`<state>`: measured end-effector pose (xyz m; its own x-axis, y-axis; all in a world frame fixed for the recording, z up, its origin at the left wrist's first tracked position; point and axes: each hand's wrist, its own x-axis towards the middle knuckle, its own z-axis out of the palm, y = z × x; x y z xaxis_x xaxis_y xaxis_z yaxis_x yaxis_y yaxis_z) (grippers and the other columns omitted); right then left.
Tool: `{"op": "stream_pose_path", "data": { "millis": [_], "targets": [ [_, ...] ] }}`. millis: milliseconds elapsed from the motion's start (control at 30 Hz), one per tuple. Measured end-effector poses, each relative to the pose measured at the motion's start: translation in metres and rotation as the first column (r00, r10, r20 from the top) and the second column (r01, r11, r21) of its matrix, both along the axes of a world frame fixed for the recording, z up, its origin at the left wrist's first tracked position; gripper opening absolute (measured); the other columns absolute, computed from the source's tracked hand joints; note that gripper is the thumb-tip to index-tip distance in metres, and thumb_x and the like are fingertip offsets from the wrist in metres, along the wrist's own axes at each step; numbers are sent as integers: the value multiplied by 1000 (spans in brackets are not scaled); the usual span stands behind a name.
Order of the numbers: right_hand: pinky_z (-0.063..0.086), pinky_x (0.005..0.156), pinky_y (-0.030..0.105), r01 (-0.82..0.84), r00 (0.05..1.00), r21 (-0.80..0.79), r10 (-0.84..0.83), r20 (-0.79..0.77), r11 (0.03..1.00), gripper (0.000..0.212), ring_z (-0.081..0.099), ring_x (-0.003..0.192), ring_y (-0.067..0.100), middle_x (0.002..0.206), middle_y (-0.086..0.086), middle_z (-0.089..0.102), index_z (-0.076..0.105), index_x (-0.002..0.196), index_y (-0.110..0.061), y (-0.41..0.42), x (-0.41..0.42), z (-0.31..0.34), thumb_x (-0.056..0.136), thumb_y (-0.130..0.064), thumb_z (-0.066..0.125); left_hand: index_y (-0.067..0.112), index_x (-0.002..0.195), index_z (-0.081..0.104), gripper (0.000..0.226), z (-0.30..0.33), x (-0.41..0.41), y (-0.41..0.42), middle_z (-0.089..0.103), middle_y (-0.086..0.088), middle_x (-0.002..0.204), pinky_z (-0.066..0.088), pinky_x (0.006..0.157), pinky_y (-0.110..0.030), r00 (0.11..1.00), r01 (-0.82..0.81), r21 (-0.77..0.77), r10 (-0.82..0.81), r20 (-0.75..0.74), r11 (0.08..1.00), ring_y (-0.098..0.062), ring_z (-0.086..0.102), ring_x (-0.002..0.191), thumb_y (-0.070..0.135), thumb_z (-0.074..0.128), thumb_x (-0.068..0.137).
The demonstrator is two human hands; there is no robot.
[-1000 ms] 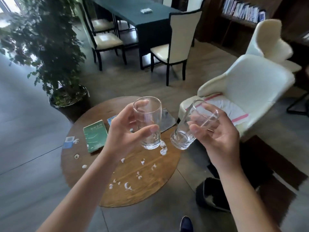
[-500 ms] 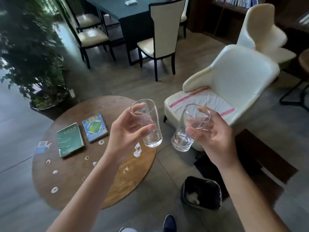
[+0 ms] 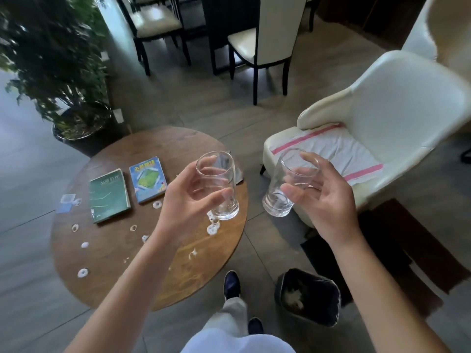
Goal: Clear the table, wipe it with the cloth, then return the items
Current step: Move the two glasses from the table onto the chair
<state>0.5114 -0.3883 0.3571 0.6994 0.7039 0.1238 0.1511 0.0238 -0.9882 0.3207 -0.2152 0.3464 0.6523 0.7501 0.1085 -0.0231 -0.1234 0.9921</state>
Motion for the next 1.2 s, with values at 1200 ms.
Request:
{"op": "stream_pose_path", "data": {
  "millis": [1200],
  "targets": [
    [53,103,27,-196,969,-198,159,-187,961,72,69,114,11,119,-3,73,60,136,-21,204,308,-77,72,-18,93,19,129,57,68,-55,273,157,70,2,115,59,97,-43,951,-41,-24,32,-307,999,-17,71,110,26,95,73]
  ]
}}
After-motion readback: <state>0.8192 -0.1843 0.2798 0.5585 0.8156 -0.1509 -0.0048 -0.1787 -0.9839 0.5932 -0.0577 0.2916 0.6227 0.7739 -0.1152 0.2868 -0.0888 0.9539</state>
